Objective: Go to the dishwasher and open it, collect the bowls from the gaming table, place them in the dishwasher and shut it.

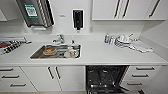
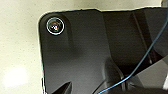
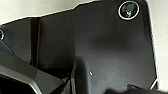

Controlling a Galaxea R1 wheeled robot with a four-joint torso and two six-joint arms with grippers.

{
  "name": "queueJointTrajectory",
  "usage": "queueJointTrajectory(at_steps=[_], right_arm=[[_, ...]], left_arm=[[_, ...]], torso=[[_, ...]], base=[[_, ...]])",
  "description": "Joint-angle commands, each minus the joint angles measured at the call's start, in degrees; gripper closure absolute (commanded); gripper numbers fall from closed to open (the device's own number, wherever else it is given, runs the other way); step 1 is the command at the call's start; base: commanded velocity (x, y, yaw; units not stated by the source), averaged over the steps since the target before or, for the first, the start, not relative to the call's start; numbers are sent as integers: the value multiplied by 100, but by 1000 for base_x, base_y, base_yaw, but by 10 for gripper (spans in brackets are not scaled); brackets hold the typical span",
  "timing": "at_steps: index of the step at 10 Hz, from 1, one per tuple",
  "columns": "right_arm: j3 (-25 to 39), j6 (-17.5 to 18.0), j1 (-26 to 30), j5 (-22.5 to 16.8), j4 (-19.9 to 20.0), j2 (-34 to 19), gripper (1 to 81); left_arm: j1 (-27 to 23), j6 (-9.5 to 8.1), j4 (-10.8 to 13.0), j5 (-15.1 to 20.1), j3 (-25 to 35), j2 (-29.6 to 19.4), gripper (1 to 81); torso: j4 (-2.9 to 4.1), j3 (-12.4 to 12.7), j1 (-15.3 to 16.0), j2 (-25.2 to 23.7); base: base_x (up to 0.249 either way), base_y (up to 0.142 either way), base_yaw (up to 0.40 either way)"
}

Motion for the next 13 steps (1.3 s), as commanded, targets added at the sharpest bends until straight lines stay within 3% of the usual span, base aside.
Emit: queueJointTrajectory(at_steps=[1,11,12,13], right_arm=[[7,11,136,-334,38,-14,10],[7,-15,118,-299,29,-14,10],[7,-24,128,-307,29,-14,10],[7,-24,136,-316,29,-14,10]], left_arm=[[-123,2,28,327,-34,-7,10],[-123,20,37,379,-34,63,10],[-115,28,45,379,-34,72,10],[-123,28,45,379,-34,81,10]], torso=[[0,381,-358,556],[0,1636,-1733,2658],[0,1725,-1862,2857],[0,1486,-2004,3073]], base=[[0,0,0],[0,0,0],[0,0,0],[0,0,0]])
